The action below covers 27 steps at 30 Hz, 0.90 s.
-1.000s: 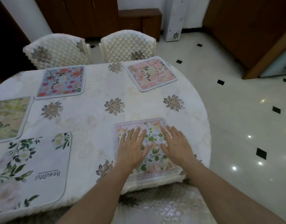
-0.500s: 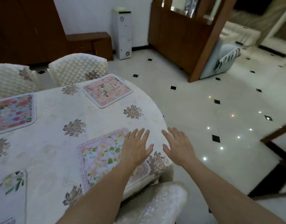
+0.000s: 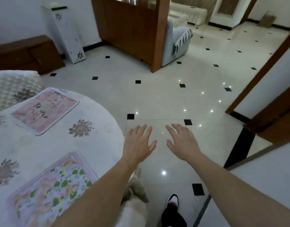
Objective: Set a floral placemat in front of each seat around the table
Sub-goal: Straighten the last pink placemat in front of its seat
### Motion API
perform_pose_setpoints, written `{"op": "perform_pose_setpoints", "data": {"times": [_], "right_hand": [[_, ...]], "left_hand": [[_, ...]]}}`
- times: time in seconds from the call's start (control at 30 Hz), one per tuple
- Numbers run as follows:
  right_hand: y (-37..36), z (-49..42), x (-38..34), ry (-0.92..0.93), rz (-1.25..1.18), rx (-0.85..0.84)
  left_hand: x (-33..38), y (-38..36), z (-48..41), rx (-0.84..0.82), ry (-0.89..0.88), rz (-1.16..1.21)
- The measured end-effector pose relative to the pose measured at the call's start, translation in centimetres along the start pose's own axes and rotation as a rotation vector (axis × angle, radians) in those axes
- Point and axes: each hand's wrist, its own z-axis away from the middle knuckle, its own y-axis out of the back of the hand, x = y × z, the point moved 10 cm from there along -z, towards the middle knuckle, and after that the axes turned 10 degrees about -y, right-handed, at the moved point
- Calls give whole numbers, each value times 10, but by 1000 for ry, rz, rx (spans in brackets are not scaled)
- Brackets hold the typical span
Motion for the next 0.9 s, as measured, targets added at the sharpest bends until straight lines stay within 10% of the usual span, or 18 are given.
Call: {"op": "perform_pose_setpoints", "data": {"times": [0.4, 0.9], "right_hand": [[-22, -141, 135, -6, -62, -56], [-9, -286, 118, 153, -98, -14]], "left_hand": [[39, -51, -186, -104, 26, -51], [-40, -28, -288, -70, 174, -134]]}}
